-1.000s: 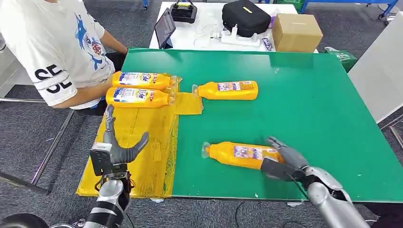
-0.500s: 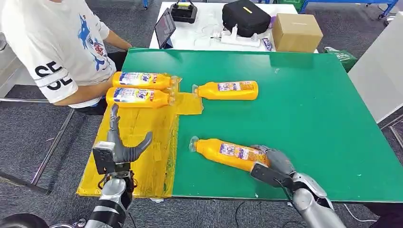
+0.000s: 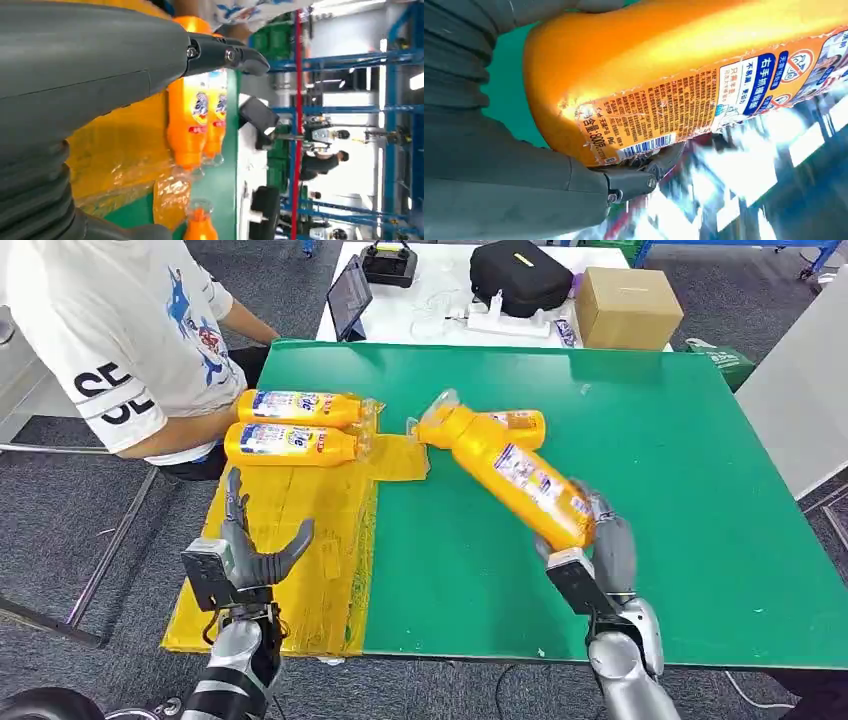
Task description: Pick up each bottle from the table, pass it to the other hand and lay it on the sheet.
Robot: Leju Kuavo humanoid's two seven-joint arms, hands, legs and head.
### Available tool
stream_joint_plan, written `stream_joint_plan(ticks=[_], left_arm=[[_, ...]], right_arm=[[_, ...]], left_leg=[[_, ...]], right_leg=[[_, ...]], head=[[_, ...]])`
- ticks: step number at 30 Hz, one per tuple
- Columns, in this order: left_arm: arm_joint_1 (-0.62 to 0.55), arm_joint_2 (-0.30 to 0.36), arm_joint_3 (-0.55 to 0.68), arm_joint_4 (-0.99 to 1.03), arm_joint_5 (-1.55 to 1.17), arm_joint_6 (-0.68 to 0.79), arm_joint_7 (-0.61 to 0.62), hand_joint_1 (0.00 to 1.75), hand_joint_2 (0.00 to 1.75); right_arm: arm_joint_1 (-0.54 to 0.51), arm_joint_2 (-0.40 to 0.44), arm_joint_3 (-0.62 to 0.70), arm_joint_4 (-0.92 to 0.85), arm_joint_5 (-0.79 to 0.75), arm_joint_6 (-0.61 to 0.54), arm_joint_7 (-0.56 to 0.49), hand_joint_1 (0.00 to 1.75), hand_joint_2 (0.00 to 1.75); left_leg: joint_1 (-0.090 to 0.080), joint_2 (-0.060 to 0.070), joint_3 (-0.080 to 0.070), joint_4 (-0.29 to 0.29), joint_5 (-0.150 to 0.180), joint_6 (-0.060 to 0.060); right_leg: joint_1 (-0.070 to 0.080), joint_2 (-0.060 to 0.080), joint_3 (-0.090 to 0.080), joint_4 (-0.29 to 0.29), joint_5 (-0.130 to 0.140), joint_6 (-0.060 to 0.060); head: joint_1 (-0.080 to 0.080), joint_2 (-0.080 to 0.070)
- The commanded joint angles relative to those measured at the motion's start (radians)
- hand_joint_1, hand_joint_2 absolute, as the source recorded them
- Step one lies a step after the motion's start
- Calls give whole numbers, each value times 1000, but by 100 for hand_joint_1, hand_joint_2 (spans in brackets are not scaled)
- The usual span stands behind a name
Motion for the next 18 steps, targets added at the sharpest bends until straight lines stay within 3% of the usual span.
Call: stream_joint_plan(ticks=[1, 15, 18], left_arm=[[-2, -4, -25, -2, 86, -90, 69, 0, 175], [-2, -4, -25, -2, 86, -90, 69, 0, 175], [0, 11, -60, 2, 175, -215, 145, 0, 175]], right_arm=[[54, 125, -112, -190, -11, -131, -62, 175, 175], [54, 125, -112, -190, -11, -131, -62, 175, 175], [61, 132, -108, -197, -38, -163, -89, 175, 175]], left_leg=[[0, 1, 1, 0, -1, 0], [0, 1, 3, 0, -1, -1], [1, 2, 4, 0, -2, -1]], right_leg=[[0, -1, 0, 0, -1, -1], [1, 0, 2, -1, -1, -1], [1, 0, 4, -1, -2, -2]], head=[[0, 0], [0, 0], [0, 0]])
